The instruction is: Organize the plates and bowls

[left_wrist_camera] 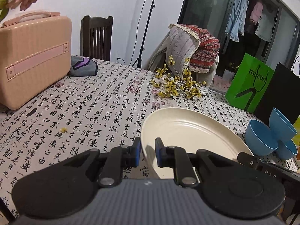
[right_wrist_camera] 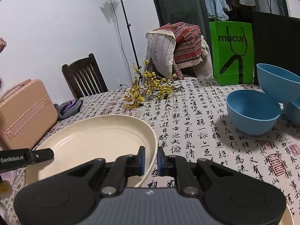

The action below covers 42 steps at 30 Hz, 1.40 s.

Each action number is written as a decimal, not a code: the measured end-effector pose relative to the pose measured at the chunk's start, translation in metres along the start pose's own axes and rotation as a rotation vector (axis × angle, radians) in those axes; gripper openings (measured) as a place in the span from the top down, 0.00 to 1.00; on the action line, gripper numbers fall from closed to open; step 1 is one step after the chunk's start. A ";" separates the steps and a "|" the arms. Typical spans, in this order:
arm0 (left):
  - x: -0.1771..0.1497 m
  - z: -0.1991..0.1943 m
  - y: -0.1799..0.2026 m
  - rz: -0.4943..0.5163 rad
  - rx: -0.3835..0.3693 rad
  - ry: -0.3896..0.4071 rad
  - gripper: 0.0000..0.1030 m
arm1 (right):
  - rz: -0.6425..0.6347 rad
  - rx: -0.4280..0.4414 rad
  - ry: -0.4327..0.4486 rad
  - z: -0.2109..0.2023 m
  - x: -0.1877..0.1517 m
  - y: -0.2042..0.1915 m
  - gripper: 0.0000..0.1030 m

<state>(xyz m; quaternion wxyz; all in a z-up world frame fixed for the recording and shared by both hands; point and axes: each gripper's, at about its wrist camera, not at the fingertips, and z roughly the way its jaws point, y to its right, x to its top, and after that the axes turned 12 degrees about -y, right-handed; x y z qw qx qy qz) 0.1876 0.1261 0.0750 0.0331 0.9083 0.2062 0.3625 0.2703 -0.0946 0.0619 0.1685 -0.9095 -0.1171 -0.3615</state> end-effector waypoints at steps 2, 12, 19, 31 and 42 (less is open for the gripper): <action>-0.003 -0.004 0.000 0.000 0.005 0.005 0.84 | -0.003 0.001 0.003 -0.003 -0.003 -0.001 0.88; -0.017 -0.018 0.002 0.010 0.015 0.021 0.84 | -0.004 0.015 0.022 -0.015 -0.014 0.000 0.88; -0.025 -0.026 0.000 0.012 0.015 0.028 0.84 | -0.009 0.027 0.034 -0.020 -0.021 0.000 0.88; -0.040 -0.045 0.001 0.012 -0.005 0.071 0.84 | -0.011 0.033 0.053 -0.032 -0.033 0.004 0.88; -0.053 -0.052 0.010 0.014 -0.037 0.081 0.84 | -0.004 0.026 0.081 -0.050 -0.042 0.015 0.88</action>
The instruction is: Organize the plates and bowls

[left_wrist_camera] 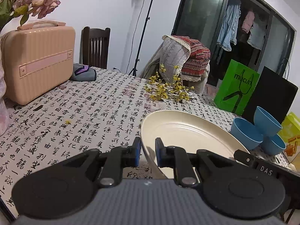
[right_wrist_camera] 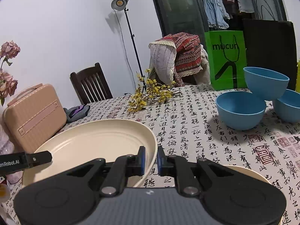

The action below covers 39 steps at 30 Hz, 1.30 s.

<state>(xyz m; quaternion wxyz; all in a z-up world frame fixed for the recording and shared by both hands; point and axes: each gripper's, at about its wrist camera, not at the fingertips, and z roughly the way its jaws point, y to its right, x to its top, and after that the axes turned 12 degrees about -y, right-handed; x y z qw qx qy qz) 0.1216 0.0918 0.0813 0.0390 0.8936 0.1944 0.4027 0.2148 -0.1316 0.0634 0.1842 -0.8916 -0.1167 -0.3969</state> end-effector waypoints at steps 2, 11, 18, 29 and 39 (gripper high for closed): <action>-0.002 -0.002 0.002 0.001 -0.009 0.000 0.84 | -0.003 -0.007 0.009 -0.003 -0.001 0.002 0.88; -0.008 -0.009 0.009 0.007 -0.014 0.012 0.84 | 0.008 0.000 0.028 -0.016 -0.006 0.010 0.88; -0.015 -0.013 0.020 0.028 -0.018 0.017 0.84 | 0.021 -0.004 0.039 -0.024 -0.010 0.018 0.88; -0.025 -0.012 0.034 0.041 -0.032 0.018 0.84 | 0.050 -0.006 0.051 -0.031 -0.019 0.034 0.88; -0.033 -0.011 0.043 0.055 -0.052 0.012 0.84 | 0.068 -0.015 0.058 -0.037 -0.026 0.046 0.88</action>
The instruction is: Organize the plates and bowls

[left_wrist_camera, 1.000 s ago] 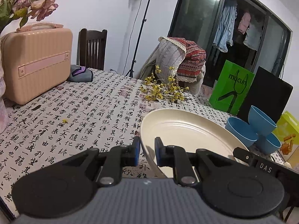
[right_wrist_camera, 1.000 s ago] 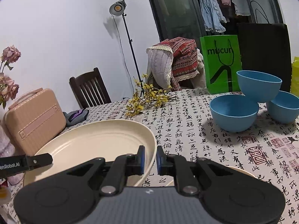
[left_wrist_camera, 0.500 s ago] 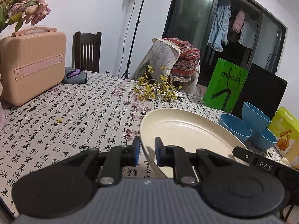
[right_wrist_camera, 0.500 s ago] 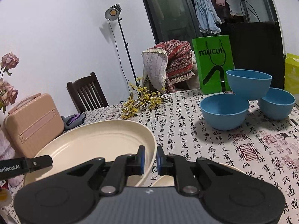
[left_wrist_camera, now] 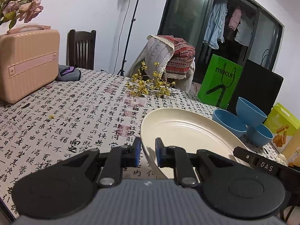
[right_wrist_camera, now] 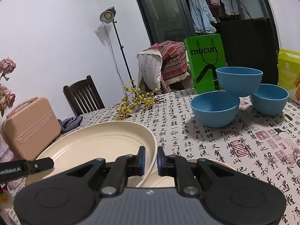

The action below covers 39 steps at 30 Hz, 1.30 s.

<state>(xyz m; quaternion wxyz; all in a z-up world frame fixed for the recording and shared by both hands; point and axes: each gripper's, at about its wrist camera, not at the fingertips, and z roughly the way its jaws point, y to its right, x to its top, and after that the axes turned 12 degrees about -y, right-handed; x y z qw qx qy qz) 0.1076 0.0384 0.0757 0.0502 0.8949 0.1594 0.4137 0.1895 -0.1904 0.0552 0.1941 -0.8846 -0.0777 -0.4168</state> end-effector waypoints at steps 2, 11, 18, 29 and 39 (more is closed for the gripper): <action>-0.001 0.000 0.002 0.006 -0.004 0.000 0.84 | 0.006 -0.003 0.000 0.000 -0.002 0.002 0.88; -0.007 0.000 0.014 0.030 -0.011 0.004 0.84 | 0.026 -0.010 0.011 -0.007 -0.006 0.014 0.88; -0.010 0.001 0.020 0.044 -0.027 0.000 0.84 | 0.032 -0.019 0.025 -0.014 -0.009 0.022 0.88; -0.013 0.003 0.030 0.065 -0.055 0.003 0.84 | 0.051 -0.033 0.044 -0.022 -0.013 0.034 0.88; -0.017 0.007 0.041 0.090 -0.090 -0.005 0.84 | 0.070 -0.055 0.059 -0.032 -0.018 0.047 0.88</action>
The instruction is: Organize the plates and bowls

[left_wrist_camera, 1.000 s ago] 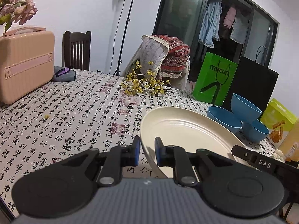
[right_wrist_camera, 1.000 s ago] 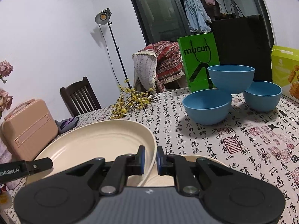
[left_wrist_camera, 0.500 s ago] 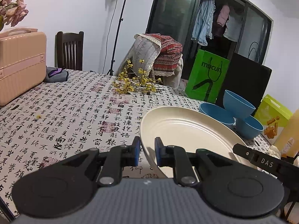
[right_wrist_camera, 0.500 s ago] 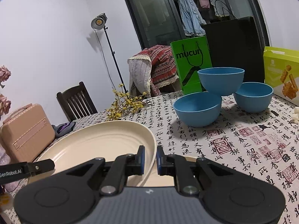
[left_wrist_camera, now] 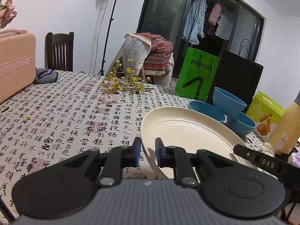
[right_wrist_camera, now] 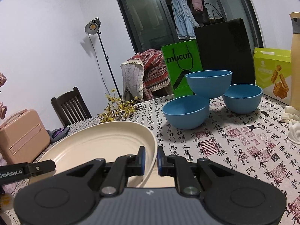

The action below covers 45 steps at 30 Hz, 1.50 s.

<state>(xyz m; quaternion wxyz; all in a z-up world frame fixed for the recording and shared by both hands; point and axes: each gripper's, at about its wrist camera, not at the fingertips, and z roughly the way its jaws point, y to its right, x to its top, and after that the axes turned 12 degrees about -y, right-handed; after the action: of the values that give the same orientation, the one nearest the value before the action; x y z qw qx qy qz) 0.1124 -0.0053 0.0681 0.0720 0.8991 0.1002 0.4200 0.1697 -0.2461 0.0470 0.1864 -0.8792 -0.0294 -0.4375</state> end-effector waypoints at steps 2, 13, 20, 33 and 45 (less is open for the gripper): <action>-0.001 0.001 0.002 0.004 -0.007 -0.002 0.84 | 0.005 -0.006 0.002 -0.001 -0.001 0.002 0.88; -0.005 0.004 0.013 0.031 -0.043 -0.006 0.84 | 0.018 -0.036 0.017 -0.011 -0.007 0.015 0.88; -0.008 0.008 0.020 0.050 -0.061 -0.014 0.84 | 0.033 -0.050 0.018 -0.014 -0.012 0.023 0.88; -0.014 0.020 0.032 0.076 -0.079 -0.037 0.84 | 0.059 -0.074 0.010 -0.013 -0.020 0.039 0.88; -0.021 0.036 0.034 0.098 -0.065 -0.070 0.84 | 0.067 -0.086 -0.015 -0.002 -0.027 0.049 0.88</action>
<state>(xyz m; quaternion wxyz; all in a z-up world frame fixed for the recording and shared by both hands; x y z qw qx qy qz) 0.1312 -0.0453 0.0366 0.0838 0.9143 0.0399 0.3943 0.1620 -0.2892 0.0129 0.1629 -0.8901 0.0176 -0.4254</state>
